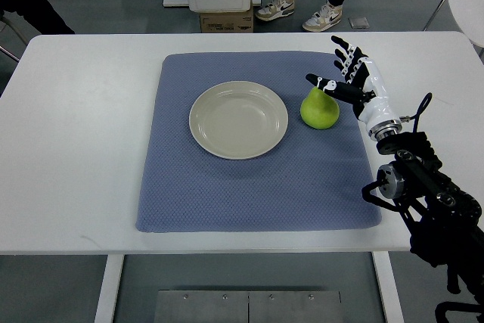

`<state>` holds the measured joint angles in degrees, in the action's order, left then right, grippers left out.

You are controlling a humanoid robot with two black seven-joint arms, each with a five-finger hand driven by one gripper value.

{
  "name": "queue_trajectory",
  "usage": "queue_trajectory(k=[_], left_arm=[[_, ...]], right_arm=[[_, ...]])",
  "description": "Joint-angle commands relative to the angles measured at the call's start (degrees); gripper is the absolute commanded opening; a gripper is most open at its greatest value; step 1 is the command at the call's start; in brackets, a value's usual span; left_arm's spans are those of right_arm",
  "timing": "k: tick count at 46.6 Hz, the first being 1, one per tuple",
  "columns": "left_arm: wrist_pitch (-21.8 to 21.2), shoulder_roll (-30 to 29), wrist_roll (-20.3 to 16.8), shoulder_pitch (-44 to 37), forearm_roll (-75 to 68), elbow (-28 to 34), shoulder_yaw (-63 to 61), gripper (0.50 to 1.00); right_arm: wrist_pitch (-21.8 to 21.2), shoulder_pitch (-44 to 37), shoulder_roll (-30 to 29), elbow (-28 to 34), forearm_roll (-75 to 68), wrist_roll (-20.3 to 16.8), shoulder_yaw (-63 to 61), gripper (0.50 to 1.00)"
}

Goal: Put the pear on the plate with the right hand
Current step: 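Move the right hand over the green pear, fingers around it, then close the right hand's fingers around the pear and lift it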

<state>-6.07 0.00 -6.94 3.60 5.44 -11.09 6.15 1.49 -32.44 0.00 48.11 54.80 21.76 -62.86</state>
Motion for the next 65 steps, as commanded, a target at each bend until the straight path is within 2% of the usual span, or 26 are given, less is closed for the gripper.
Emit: queue_trajectory(k=[1, 9, 16, 44, 65], left_arm=[[0.01, 0.00, 0.00, 0.00, 0.01, 0.02, 0.00, 1.000], [0.01, 0.00, 0.00, 0.00, 0.01, 0.02, 0.00, 1.000], [0.01, 0.00, 0.00, 0.00, 0.01, 0.02, 0.00, 1.000], [0.01, 0.00, 0.00, 0.00, 0.01, 0.02, 0.00, 1.000], [0.01, 0.00, 0.00, 0.00, -0.08, 0.02, 0.00, 1.000]], right_arm=[[0.00, 0.10, 0.00, -0.29, 0.13, 0.04, 1.06, 0.998], [0.09, -0.17, 0.00, -2.58, 0.40, 0.21, 3.00, 0.996], [0.97, -0.52, 0.00, -5.30, 1.71, 2.50, 4.67, 0.995], [3.87, -0.61, 0.00, -6.27, 4.79, 3.64, 9.24, 0.995], [5.97, -1.22, 0.00, -9.96, 5.32, 5.40, 11.26, 0.993]])
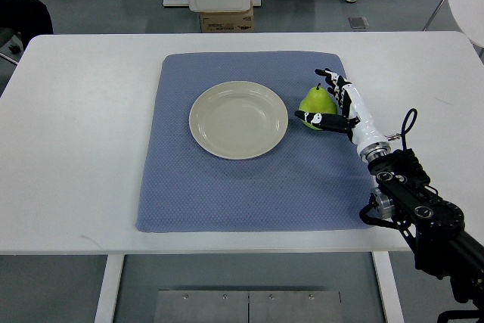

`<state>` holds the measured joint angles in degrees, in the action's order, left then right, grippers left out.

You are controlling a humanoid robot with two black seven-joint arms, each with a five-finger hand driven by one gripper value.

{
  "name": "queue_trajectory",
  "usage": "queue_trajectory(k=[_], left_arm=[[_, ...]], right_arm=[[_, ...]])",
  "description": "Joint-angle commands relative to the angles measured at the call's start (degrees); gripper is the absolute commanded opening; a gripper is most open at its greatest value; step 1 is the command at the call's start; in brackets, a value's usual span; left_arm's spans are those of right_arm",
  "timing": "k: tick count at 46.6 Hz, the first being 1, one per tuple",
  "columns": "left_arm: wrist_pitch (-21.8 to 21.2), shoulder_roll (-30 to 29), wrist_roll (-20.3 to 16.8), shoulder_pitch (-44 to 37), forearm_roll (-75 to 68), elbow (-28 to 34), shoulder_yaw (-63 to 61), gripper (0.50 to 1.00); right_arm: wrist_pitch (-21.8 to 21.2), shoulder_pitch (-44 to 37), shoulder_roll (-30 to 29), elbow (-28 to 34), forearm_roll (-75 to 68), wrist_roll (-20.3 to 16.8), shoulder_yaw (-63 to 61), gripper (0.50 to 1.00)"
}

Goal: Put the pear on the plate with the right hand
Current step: 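Close the right hand's fingers around the pear and lift it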

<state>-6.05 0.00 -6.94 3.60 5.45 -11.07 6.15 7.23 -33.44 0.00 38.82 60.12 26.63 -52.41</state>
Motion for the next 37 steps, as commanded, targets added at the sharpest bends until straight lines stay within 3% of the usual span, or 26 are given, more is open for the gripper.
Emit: queue_trajectory(k=[1, 29, 30, 32, 37], left_arm=[[-0.02, 0.00, 0.00, 0.00, 0.00, 0.00, 0.00, 1.000], [-0.02, 0.00, 0.00, 0.00, 0.00, 0.00, 0.00, 1.000], [-0.02, 0.00, 0.00, 0.00, 0.00, 0.00, 0.00, 1.000], [-0.02, 0.00, 0.00, 0.00, 0.00, 0.00, 0.00, 1.000], [-0.02, 0.00, 0.00, 0.00, 0.00, 0.00, 0.00, 1.000]], right_arm=[[0.50, -0.22, 0.00, -0.85, 0.00, 0.79, 1.08, 0.993], [2.26, -0.22, 0.00, -3.05, 1.23, 1.75, 3.54, 0.968], [2.61, -0.22, 0.00, -3.05, 1.32, 1.84, 3.54, 0.954], [2.96, -0.31, 0.00, -3.05, 1.40, 2.19, 3.72, 0.879], [2.88, -0.66, 0.00, -2.96, 1.58, 2.46, 4.16, 0.511]])
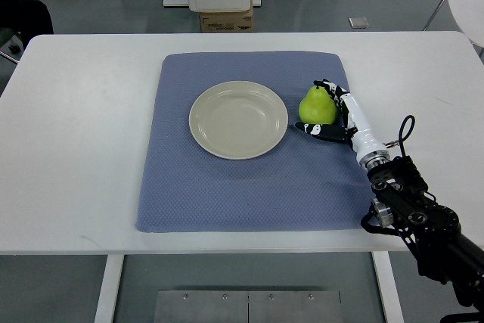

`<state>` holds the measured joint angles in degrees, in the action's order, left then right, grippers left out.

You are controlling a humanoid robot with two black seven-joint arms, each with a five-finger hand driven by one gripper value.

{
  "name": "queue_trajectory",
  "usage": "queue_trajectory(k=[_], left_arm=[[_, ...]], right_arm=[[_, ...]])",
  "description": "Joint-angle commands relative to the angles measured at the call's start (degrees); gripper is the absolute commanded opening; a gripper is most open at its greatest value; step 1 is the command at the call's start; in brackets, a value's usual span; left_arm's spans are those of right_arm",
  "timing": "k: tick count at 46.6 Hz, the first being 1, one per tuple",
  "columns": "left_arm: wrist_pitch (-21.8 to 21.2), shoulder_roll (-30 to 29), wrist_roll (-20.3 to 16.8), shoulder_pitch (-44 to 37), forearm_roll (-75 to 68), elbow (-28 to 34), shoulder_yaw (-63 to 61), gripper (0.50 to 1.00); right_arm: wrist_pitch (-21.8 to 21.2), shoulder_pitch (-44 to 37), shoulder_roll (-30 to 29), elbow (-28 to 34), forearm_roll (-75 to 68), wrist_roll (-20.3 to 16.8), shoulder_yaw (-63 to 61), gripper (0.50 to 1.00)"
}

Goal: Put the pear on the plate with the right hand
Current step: 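Close the right hand's fingers around the pear and lift it, then carry the pear with the right hand over the cream plate and lower it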

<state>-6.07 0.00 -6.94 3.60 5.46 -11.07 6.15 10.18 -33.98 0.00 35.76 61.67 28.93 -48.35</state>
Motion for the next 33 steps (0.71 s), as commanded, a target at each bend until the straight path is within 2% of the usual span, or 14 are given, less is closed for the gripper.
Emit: queue_trajectory(k=[1, 12, 22, 33], left_arm=[[0.01, 0.00, 0.00, 0.00, -0.01, 0.00, 0.00, 1.000], [0.01, 0.00, 0.00, 0.00, -0.01, 0.00, 0.00, 1.000], [0.01, 0.00, 0.00, 0.00, -0.01, 0.00, 0.00, 1.000], [0.01, 0.00, 0.00, 0.00, -0.10, 0.00, 0.00, 1.000]], right_arm=[[-0.16, -0.21, 0.00, 0.10, 0.03, 0.33, 0.10, 0.500], [-0.16, -0.47, 0.00, 0.10, -0.06, 2.18, -0.16, 0.500], [0.37, -0.82, 0.00, 0.10, -0.06, 2.36, -0.43, 0.500], [1.60, -5.65, 0.00, 0.45, -0.41, 1.92, -0.08, 0.500]])
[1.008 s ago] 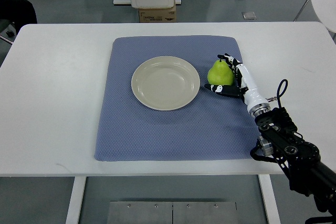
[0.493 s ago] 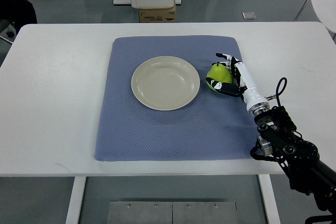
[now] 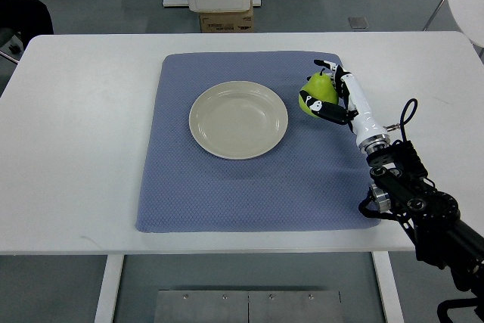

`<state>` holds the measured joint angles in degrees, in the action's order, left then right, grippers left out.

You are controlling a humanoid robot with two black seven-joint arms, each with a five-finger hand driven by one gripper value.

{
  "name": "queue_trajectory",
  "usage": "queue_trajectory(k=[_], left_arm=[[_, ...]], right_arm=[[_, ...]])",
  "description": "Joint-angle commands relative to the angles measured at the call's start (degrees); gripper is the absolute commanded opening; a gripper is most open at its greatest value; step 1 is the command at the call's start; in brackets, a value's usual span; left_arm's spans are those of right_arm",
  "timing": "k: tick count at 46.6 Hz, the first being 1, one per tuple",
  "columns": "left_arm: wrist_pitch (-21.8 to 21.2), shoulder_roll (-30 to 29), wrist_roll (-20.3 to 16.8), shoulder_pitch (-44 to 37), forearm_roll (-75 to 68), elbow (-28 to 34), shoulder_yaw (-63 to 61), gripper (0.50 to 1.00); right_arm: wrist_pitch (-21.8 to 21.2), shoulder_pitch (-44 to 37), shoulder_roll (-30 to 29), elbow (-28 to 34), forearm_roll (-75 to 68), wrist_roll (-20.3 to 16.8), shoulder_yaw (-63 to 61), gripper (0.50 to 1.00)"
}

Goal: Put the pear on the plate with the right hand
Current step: 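Carry the pear with the right hand over the cream plate and lower it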

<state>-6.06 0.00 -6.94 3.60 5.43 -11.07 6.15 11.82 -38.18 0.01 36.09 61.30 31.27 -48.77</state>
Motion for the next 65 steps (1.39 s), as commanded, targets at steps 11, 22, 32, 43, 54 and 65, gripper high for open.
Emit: queue_trajectory(k=[11, 22, 32, 43, 54, 65], left_arm=[[-0.01, 0.00, 0.00, 0.00, 0.02, -0.01, 0.00, 1.000], [-0.01, 0.00, 0.00, 0.00, 0.02, -0.01, 0.00, 1.000], [-0.01, 0.00, 0.00, 0.00, 0.02, -0.01, 0.00, 1.000], [-0.01, 0.00, 0.00, 0.00, 0.02, -0.01, 0.00, 1.000], [-0.01, 0.00, 0.00, 0.00, 0.02, -0.01, 0.00, 1.000], [-0.01, 0.00, 0.00, 0.00, 0.02, -0.01, 0.00, 1.000]], right_arm=[[-0.13, -5.15, -0.01, 0.56, -0.57, -1.12, 3.95, 0.500], [-0.40, -6.38, -0.01, 3.46, -2.06, -2.08, 6.32, 0.500], [-1.54, -7.26, -0.01, 7.68, -4.96, -2.53, 10.71, 0.500], [-3.29, -6.99, -0.01, 10.23, -6.90, -2.88, 15.28, 0.500], [-5.32, -6.73, -0.01, 10.41, -7.95, -2.88, 18.45, 0.500], [-7.78, -6.12, -0.01, 10.41, -9.44, -3.14, 21.09, 0.500]])
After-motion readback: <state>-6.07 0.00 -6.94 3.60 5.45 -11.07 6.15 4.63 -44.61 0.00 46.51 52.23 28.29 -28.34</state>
